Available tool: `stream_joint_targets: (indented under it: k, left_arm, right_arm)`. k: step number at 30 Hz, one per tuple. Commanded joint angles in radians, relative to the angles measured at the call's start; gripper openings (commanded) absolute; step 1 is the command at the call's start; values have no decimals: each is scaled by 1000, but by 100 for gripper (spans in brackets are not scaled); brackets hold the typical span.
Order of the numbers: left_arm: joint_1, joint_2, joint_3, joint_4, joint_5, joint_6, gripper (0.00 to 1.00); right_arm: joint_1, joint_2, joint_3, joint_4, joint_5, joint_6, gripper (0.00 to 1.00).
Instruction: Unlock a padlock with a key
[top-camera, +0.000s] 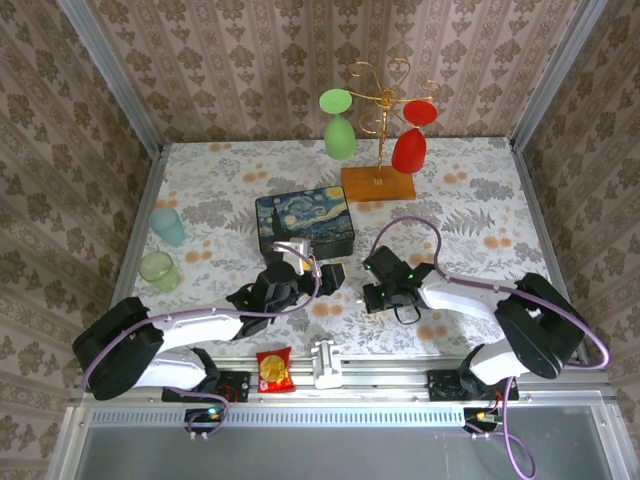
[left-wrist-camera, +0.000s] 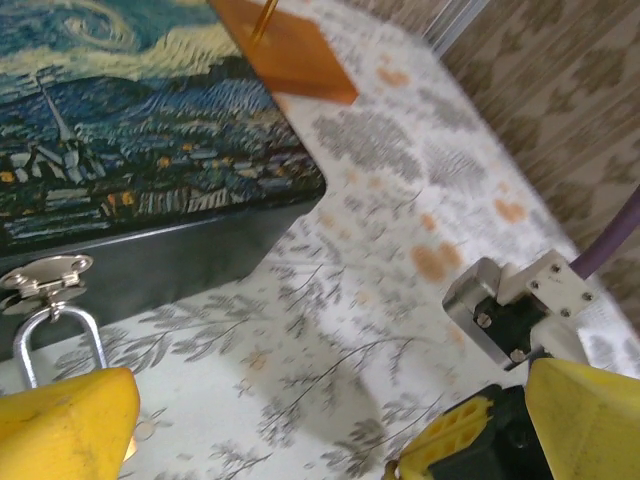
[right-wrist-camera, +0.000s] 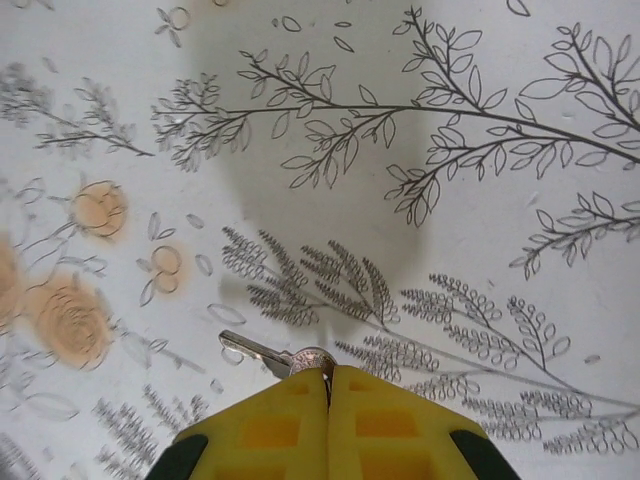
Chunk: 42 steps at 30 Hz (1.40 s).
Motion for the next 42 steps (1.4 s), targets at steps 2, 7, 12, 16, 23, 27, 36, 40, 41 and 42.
stream_joint_targets:
  k: [2, 7, 12, 16, 23, 27, 36, 40, 41, 42]
  left_arm:
    - [-7, 1, -73, 274, -5, -158, 100]
    - [-43, -24, -5, 179, -10, -201, 96]
    - [-76, -51, -7, 154, -102, -310, 82]
    - [-126, -77, 27, 86, -194, -269, 81]
    - [-128, 7, 78, 99, -141, -305, 78]
    - [-127, 63, 118, 123, -84, -305, 65]
    - [-124, 154, 161, 195, -11, -332, 48]
    - [-128, 181, 161, 202, -11, -350, 40]
    - [-127, 188, 161, 208, -9, -355, 36]
    - [-127, 192, 161, 218, -8, -355, 32]
  right_arm:
    - [-24, -122, -27, 61, -90, 47, 0]
    - [-30, -214, -39, 111, -108, 97, 0]
    - [-29, -312, -53, 165, -89, 202, 0]
    - [-29, -379, -91, 242, -50, 329, 0]
    - [-20, -423, -99, 273, -18, 381, 0]
    - [-18, -454, -110, 272, -20, 377, 0]
    - [-18, -468, -131, 268, -13, 380, 0]
    - [-18, -469, -114, 217, -8, 367, 0]
    - [-18, -471, -113, 215, -7, 366, 0]
    - [-19, -474, -113, 213, -6, 363, 0]
